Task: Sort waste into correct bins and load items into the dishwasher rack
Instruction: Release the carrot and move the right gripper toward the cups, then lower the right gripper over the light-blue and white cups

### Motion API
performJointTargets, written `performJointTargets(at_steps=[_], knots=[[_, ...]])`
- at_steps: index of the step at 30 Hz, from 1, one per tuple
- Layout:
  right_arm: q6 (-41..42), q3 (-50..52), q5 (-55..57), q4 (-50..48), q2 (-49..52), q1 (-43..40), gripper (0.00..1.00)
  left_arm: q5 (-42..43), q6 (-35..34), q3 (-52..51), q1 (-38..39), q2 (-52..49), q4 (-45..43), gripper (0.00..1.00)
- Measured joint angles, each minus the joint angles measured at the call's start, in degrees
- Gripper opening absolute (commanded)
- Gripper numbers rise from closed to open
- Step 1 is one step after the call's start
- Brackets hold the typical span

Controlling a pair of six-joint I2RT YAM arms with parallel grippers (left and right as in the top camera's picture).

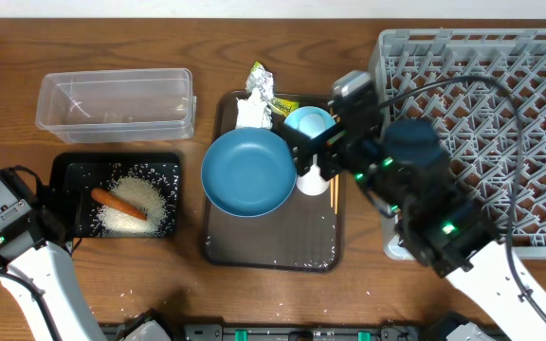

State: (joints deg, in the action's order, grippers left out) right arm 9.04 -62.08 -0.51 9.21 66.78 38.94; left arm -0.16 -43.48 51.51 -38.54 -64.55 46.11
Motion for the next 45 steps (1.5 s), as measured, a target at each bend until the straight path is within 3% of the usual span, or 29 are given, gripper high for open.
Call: performJointTargets(at_steps=[5,12,21,26,35,40,45], knots=[[-2.1,0.0,5.8,2.9,1.4,1.7,0.99,0.0,0.0,0.0,0.0,0.0,0.0,0.99],[-2.7,0.0,4.3,1.2,5.0,1.8,0.99,0.0,0.0,0.0,0.0,0.0,0.0,0.99],[3.1,-0.1,7.3,1.0,12.7,1.8,0.99,0.0,0.0,0.0,0.0,0.0,0.0,0.99],[7.3,-2.3,6.9,10.0,18.3,1.2,0.99,0.0,0.0,0.0,0.0,0.0,0.0,0.99],[8.1,-24.2,4.2,37.9,23.8,-3.5,0.99,0.0,0.0,0.0,0.0,0.0,0.0,0.99],[7.9,-27.1,2.3,42.0,26.5,-5.8,0.99,0.0,0.0,0.0,0.0,0.0,0.0,0.99],[7.9,-27.1,1.3,36.5,30.7,-5.6,0.99,0.0,0.0,0.0,0.0,0.0,0.0,0.99]])
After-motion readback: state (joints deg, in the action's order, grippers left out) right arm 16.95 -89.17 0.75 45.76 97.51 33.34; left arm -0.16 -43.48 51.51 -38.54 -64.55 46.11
